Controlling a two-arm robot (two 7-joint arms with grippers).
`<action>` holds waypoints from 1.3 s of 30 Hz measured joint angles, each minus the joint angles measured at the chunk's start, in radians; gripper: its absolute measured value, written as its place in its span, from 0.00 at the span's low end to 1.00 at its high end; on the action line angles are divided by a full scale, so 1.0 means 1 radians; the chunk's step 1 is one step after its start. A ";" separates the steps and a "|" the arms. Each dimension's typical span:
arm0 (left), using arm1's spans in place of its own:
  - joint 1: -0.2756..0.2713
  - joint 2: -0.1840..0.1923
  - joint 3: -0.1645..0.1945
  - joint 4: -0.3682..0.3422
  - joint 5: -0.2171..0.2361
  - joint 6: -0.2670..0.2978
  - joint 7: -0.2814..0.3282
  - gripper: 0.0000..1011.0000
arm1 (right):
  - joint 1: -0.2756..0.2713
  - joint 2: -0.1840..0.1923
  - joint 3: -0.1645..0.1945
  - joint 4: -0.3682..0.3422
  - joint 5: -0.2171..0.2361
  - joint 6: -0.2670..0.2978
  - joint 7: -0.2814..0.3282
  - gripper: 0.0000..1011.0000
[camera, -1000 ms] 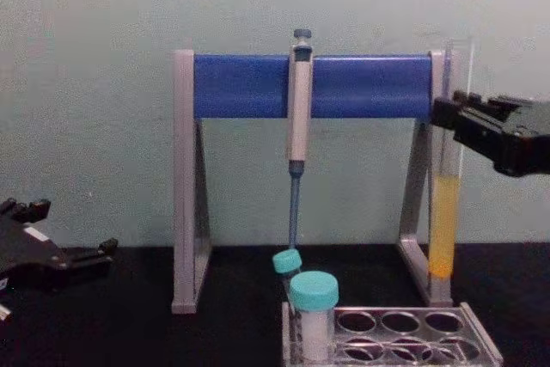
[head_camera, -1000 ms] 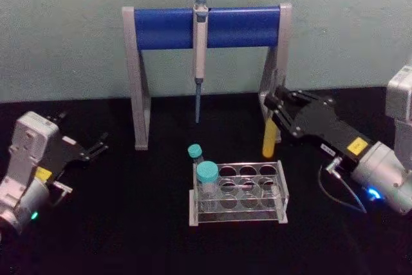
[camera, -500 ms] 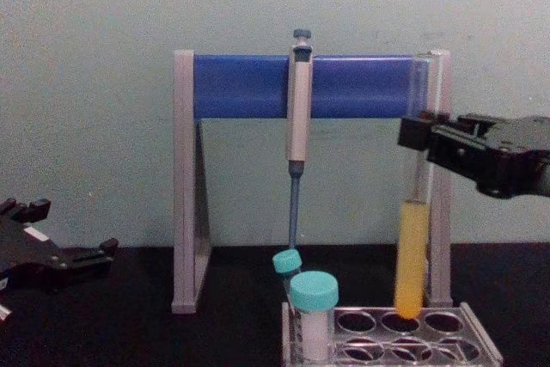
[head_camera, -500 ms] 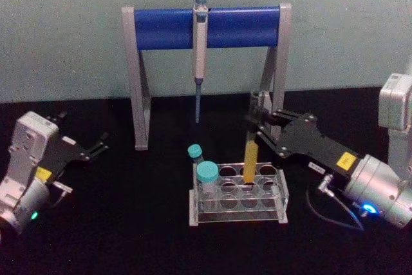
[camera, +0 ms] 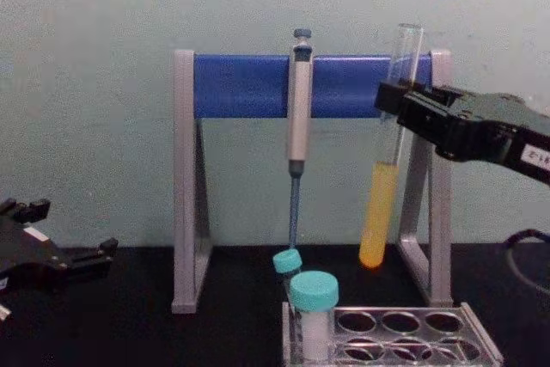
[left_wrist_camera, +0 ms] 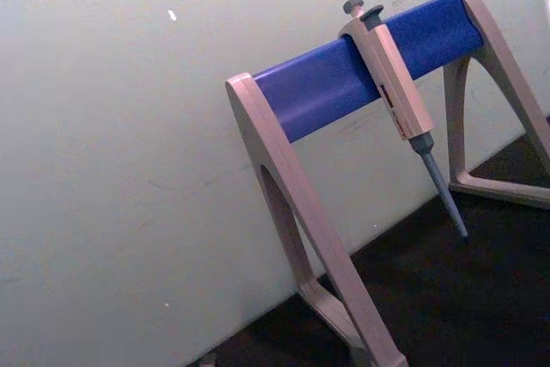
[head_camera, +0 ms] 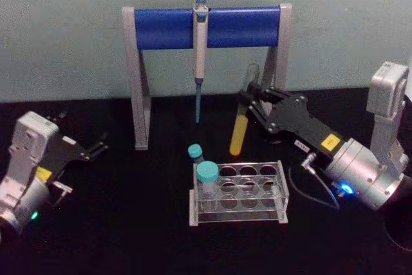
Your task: Pick up the test tube from the test tube rack, shake it, then place it back into the test tube rack.
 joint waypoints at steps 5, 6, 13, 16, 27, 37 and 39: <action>0.000 0.000 0.000 0.000 0.000 0.000 0.000 0.99 | 0.011 -0.016 0.011 0.025 -0.029 -0.013 -0.031 0.23; 0.000 0.000 0.000 0.000 0.000 0.000 0.000 0.99 | 0.011 -0.017 0.013 0.027 -0.032 -0.013 -0.035 0.23; 0.000 0.000 0.000 0.000 0.000 0.000 0.000 0.99 | 0.011 -0.024 0.029 0.034 -0.044 -0.010 -0.047 0.23; 0.000 0.000 0.000 0.000 0.000 0.000 0.000 0.99 | 0.010 -0.026 0.033 0.034 -0.046 -0.006 -0.047 0.23; 0.000 0.000 0.000 0.000 0.000 0.000 0.000 0.99 | 0.009 -0.031 0.038 0.036 -0.049 0.002 -0.041 0.23; 0.000 0.000 0.000 0.000 0.000 0.000 0.000 0.99 | 0.005 -0.031 0.041 0.034 -0.049 0.005 -0.035 0.23; 0.000 0.000 0.000 0.000 0.000 0.000 0.000 0.99 | 0.005 -0.031 0.041 0.034 -0.049 0.005 -0.034 0.23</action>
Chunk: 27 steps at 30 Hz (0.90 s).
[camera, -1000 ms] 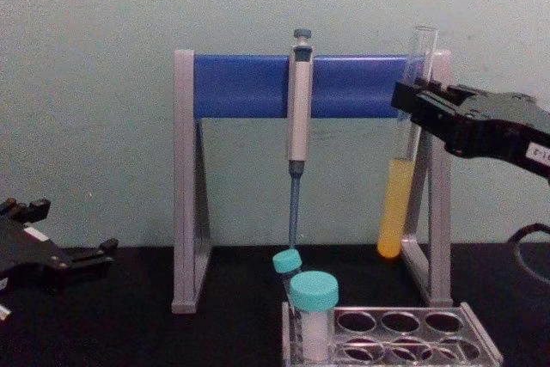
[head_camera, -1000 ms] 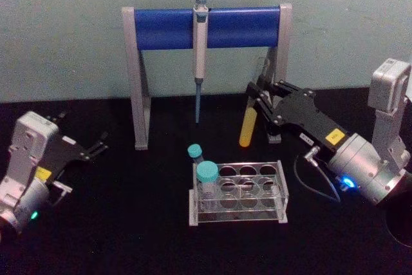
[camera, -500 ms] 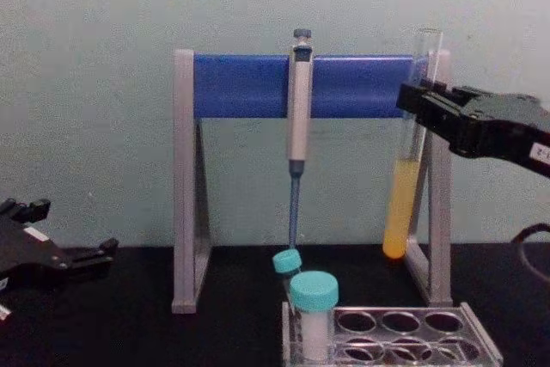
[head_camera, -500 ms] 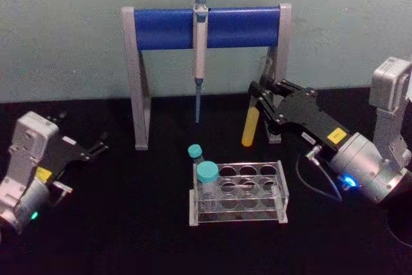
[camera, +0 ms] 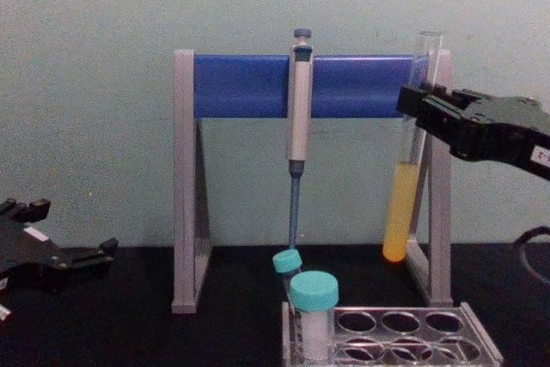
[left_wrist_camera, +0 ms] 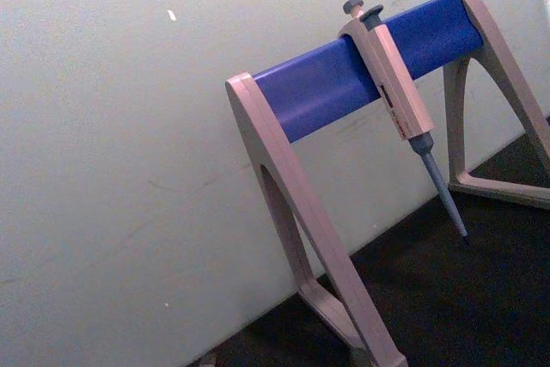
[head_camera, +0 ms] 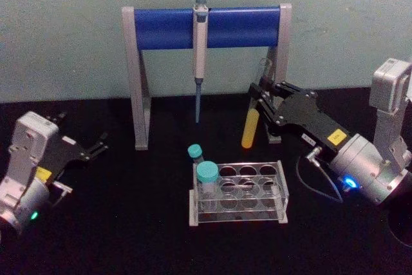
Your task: Pick up the test tube from the test tube rack, shake it, then place it back into the test tube rack.
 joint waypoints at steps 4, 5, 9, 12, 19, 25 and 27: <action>0.000 0.000 0.000 0.000 0.000 0.000 0.000 0.99 | 0.000 -0.001 0.000 0.000 0.001 0.000 0.001 0.23; 0.000 0.000 0.000 0.000 0.000 0.000 0.000 0.99 | 0.000 -0.001 0.000 0.000 0.001 0.000 0.002 0.23; 0.000 0.000 0.000 0.000 0.000 0.000 0.000 0.99 | -0.003 0.000 0.000 0.000 0.002 0.000 0.002 0.23; 0.000 0.000 0.000 0.000 0.000 0.000 0.000 0.99 | -0.004 0.002 0.000 -0.001 0.003 0.000 0.004 0.23; 0.000 0.000 0.000 0.000 0.000 0.000 0.000 0.99 | -0.012 0.017 -0.002 -0.009 0.039 -0.002 0.049 0.23; 0.000 0.000 0.000 0.000 0.000 0.000 0.000 0.99 | -0.016 0.040 -0.013 -0.018 0.083 0.001 0.102 0.23; 0.000 0.000 0.000 0.000 0.000 0.000 0.000 0.99 | -0.017 0.052 -0.021 -0.022 0.098 0.001 0.124 0.23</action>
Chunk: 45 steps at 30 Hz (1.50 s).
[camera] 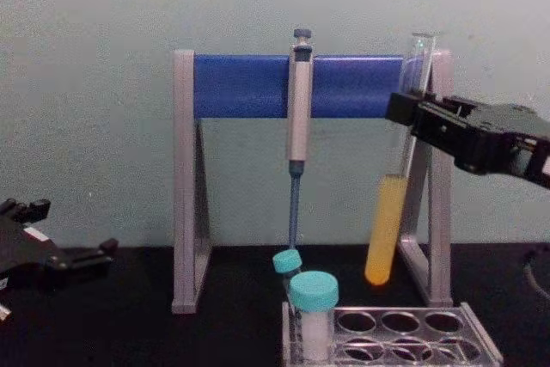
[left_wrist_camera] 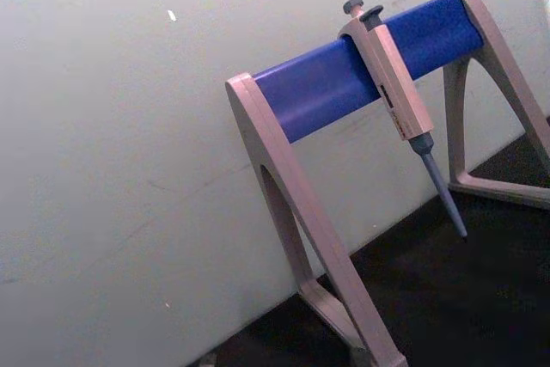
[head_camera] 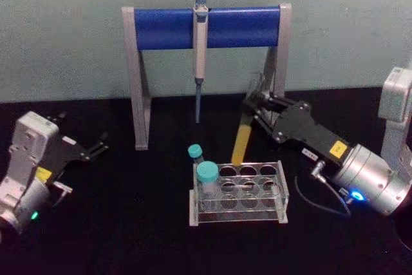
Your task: Pick up the test tube from the test tube rack, shake it, then place it back into the test tube rack.
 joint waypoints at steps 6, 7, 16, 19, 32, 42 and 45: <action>0.000 0.000 0.000 0.000 0.000 0.000 0.000 0.99 | -0.008 0.030 -0.022 -0.006 0.019 -0.005 0.035 0.23; 0.000 0.000 0.000 0.000 0.000 0.000 0.000 0.99 | -0.009 0.032 -0.024 -0.006 0.020 -0.007 0.036 0.23; 0.000 0.000 0.000 0.000 0.000 0.000 0.000 0.99 | -0.015 0.041 -0.046 0.016 0.027 -0.023 0.037 0.23; 0.000 0.000 0.000 0.000 0.000 0.000 0.000 0.99 | -0.014 0.039 -0.052 0.028 0.023 -0.030 0.035 0.23; 0.000 0.000 0.000 0.000 0.000 0.000 0.000 0.99 | 0.006 0.019 -0.077 0.077 -0.007 -0.044 0.027 0.23; 0.000 0.000 0.000 0.000 0.000 0.000 0.000 0.99 | 0.011 0.004 -0.091 0.111 -0.027 -0.049 0.024 0.23; 0.000 0.000 0.000 0.000 0.000 0.000 0.000 0.99 | 0.012 0.000 -0.097 0.120 -0.032 -0.048 0.024 0.23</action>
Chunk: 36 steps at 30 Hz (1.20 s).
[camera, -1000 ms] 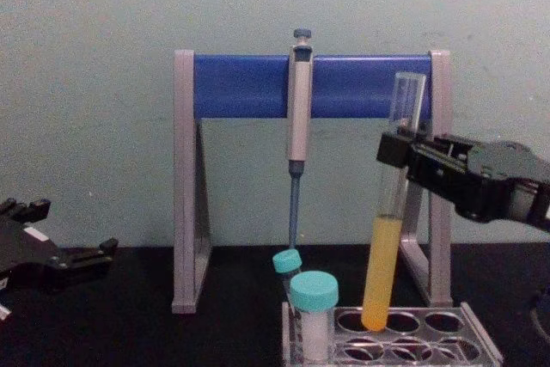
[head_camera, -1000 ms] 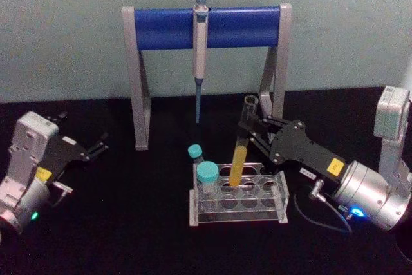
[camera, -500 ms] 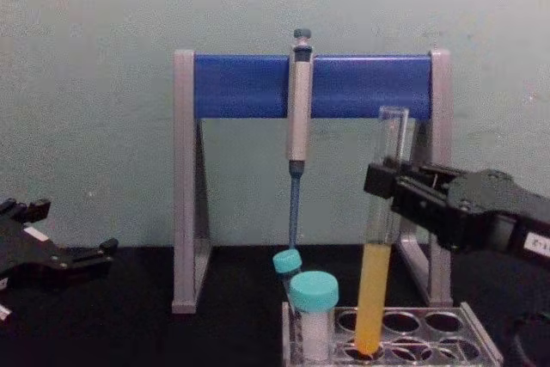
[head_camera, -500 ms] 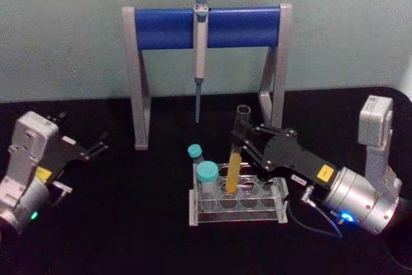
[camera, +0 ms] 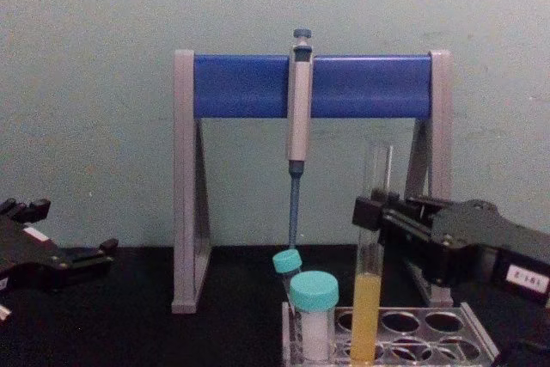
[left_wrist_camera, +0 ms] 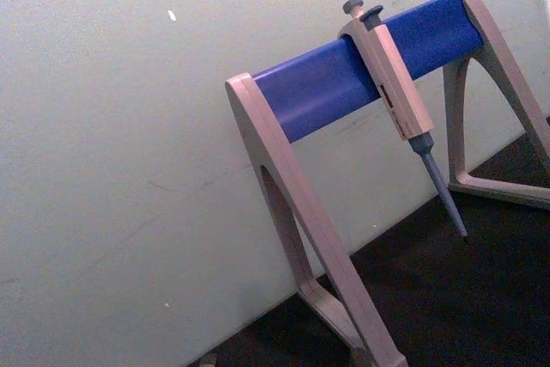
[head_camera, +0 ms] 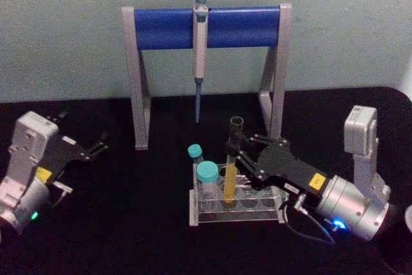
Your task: Pick up the test tube from the test tube rack, shake it, then place it back into the test tube rack.
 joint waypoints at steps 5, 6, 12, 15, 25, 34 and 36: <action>0.000 0.000 0.000 0.000 0.000 0.000 0.000 0.99 | 0.001 -0.006 -0.006 0.013 -0.005 0.002 0.000 0.23; 0.000 0.000 0.000 0.000 0.000 0.000 0.000 0.99 | 0.000 -0.008 -0.007 0.016 -0.007 0.003 0.000 0.23; 0.000 0.000 0.000 0.000 0.000 0.000 0.000 0.99 | -0.001 -0.014 -0.008 0.027 -0.011 0.004 -0.005 0.23; 0.000 0.000 0.000 0.000 0.000 0.000 0.000 0.99 | -0.002 -0.017 -0.008 0.034 -0.013 0.004 -0.007 0.23; 0.000 0.000 0.000 0.000 0.000 0.000 0.000 0.99 | -0.004 -0.029 -0.009 0.057 -0.022 0.005 -0.013 0.23; 0.000 0.000 0.000 0.000 0.000 0.000 0.000 0.99 | -0.004 -0.037 -0.009 0.067 -0.029 0.005 -0.018 0.23; 0.000 0.000 0.000 0.000 0.000 0.000 0.000 0.99 | -0.004 -0.038 -0.009 0.067 -0.035 0.005 -0.023 0.23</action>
